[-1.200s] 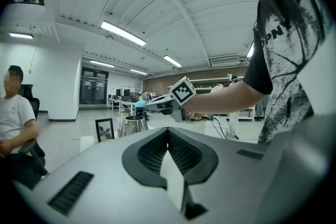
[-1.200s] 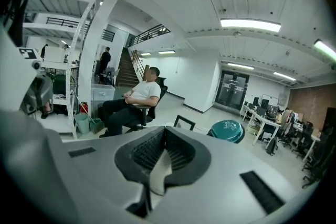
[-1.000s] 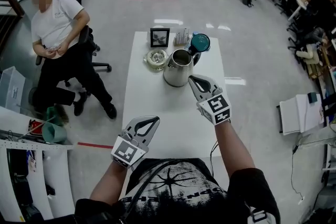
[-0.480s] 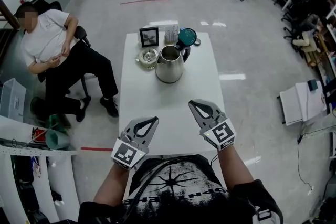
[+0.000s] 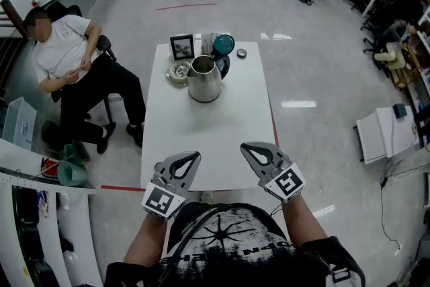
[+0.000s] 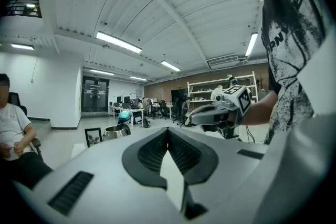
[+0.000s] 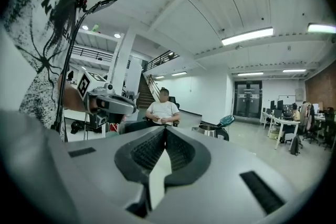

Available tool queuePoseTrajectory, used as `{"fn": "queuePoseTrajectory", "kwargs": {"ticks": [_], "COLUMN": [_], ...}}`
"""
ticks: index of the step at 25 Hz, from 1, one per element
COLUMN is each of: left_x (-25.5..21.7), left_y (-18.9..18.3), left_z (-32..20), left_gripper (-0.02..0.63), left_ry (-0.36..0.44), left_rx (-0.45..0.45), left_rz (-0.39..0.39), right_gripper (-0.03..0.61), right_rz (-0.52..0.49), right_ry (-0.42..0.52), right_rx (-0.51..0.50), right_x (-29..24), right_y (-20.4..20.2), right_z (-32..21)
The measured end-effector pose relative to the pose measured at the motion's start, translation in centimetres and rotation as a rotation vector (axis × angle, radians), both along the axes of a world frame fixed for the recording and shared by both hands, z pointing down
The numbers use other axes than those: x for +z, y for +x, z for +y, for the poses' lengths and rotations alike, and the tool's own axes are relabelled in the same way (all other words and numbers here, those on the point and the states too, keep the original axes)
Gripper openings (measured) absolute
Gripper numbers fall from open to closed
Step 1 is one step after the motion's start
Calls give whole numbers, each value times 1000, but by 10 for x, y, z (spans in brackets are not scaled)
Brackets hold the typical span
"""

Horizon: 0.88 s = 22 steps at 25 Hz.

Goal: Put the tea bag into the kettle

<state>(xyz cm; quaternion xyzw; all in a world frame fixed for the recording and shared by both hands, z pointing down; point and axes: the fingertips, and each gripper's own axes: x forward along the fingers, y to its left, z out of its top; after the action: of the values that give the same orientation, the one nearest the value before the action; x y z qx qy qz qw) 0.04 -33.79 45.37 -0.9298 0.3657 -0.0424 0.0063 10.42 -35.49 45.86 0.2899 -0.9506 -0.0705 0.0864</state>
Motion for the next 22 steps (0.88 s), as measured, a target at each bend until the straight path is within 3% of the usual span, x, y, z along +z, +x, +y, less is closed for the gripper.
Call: {"fn": "queuePoseTrajectory", "kwargs": {"ticks": [7, 14, 22], "left_x": [8, 5, 2], "left_y": [34, 57, 74], "left_z": [44, 79, 105], "left_gripper": [8, 8, 8], "left_ry": [4, -16, 23], "left_rx": [-48, -102, -106], "left_rz": [3, -8, -12], "right_gripper": [11, 11, 9], "right_rz": [3, 15, 24], "right_ry": [40, 2, -16], "right_rx": [-73, -106, -134], "right_x": [-7, 6, 10], "right_y": [34, 61, 72], "right_z": [44, 81, 100]}}
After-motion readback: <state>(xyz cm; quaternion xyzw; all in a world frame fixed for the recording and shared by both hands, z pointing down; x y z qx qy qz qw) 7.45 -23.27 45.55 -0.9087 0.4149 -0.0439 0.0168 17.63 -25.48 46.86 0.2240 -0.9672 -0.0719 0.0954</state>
